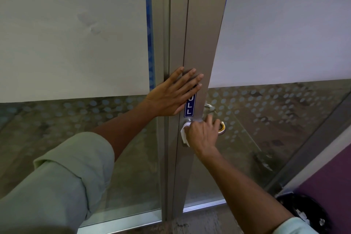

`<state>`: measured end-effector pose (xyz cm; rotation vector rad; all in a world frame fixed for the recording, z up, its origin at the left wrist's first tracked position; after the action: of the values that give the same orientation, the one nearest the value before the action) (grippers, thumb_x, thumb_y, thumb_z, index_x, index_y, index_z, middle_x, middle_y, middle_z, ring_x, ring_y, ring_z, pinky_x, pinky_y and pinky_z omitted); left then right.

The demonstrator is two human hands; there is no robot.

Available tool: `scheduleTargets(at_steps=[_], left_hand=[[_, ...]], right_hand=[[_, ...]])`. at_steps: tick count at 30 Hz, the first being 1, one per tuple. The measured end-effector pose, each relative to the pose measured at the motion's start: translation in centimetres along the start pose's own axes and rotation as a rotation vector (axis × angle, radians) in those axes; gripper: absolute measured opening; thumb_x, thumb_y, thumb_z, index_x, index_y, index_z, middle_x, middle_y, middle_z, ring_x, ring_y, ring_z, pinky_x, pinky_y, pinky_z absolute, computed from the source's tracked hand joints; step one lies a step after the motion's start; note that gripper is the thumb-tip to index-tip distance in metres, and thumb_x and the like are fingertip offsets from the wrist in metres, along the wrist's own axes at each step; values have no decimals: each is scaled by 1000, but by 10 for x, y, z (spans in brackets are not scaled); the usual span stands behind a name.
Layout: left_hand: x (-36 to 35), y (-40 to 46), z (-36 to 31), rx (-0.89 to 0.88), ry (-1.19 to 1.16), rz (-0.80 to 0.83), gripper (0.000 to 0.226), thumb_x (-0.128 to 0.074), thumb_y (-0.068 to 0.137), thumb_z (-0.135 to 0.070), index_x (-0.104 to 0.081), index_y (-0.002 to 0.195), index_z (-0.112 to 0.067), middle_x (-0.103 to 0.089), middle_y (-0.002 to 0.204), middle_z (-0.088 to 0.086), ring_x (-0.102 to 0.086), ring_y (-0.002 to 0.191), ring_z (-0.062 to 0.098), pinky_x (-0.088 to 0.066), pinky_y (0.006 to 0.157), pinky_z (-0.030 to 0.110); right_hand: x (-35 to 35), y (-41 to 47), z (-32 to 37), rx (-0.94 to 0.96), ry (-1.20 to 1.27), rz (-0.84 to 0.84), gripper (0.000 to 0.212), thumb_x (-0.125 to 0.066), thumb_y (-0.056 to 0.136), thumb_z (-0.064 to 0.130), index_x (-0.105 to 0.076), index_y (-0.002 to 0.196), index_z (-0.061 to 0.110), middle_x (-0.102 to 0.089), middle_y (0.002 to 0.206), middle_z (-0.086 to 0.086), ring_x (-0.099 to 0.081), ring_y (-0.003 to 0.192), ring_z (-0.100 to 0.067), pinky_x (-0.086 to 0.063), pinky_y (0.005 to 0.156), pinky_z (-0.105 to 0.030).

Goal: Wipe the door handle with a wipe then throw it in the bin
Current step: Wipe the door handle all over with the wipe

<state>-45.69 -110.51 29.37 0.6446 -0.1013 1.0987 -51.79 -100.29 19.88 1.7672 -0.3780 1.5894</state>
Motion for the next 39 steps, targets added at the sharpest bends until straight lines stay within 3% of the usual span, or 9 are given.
scheduleTargets(at_steps=[4, 8, 16, 21, 30, 35, 39], left_hand=[[-1, -1, -1, 4, -4, -11, 81, -20, 101, -56, -1, 161, -5, 1, 168, 23, -7, 155, 43, 7, 122, 60], [-1, -1, -1, 5, -12, -14, 81, -21, 100, -55, -1, 161, -5, -2, 168, 23, -6, 155, 43, 6, 123, 60], [-1, 0, 0, 5, -14, -17, 81, -21, 100, -55, -4, 162, -6, -2, 168, 23, -4, 155, 43, 6, 123, 60], [-3, 0, 0, 12, -7, -13, 81, -21, 100, -56, -2, 162, -5, 5, 168, 25, 7, 153, 45, 9, 123, 60], [-3, 0, -1, 6, -8, 6, 76, -13, 101, -51, -4, 162, -7, 2, 168, 23, 3, 154, 45, 11, 122, 61], [-2, 0, -1, 13, -10, 16, 77, -13, 101, -53, -4, 162, -7, 1, 169, 23, 4, 154, 44, 12, 122, 60], [0, 0, -1, 14, -11, 24, 79, -18, 100, -54, -3, 162, -7, 1, 168, 23, 4, 154, 44, 9, 123, 60]], right_hand=[[-6, -3, 11, 112, -106, 50, 21, -50, 92, 22, -69, 102, 20, -68, 107, -8, -41, 120, -34, -27, 101, -52], [-14, -6, 17, 194, -295, 68, 33, -47, 96, 25, -60, 123, 10, -58, 131, -16, -29, 135, -40, -18, 109, -53], [-25, -22, -3, 388, -379, 83, 48, -43, 100, 32, -41, 143, 12, -41, 152, -17, -10, 148, -45, -12, 117, -59], [-20, -21, -19, 502, -290, 99, 55, -23, 95, 36, -47, 135, 7, -43, 147, -22, -17, 147, -45, -14, 117, -57], [-20, 8, -55, 916, -296, 64, 56, -29, 100, 52, -62, 115, 9, -60, 118, -9, -42, 130, -38, -35, 109, -52], [-14, 11, -62, 1025, -279, -60, 47, -37, 100, 51, -67, 100, 15, -59, 98, -2, -47, 91, -24, -44, 80, -41], [-15, 16, -87, 1012, -308, -62, 47, -33, 101, 49, -66, 101, 15, -57, 97, -2, -44, 85, -23, -44, 76, -40]])
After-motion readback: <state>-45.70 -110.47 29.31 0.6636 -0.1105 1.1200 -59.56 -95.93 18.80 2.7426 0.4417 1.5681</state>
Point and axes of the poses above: each hand's wrist, its own y-axis towards the middle knuckle, its own x-axis out of the back of the hand, z = x × y, the point moved 5 cm from there along y, towards the middle knuckle
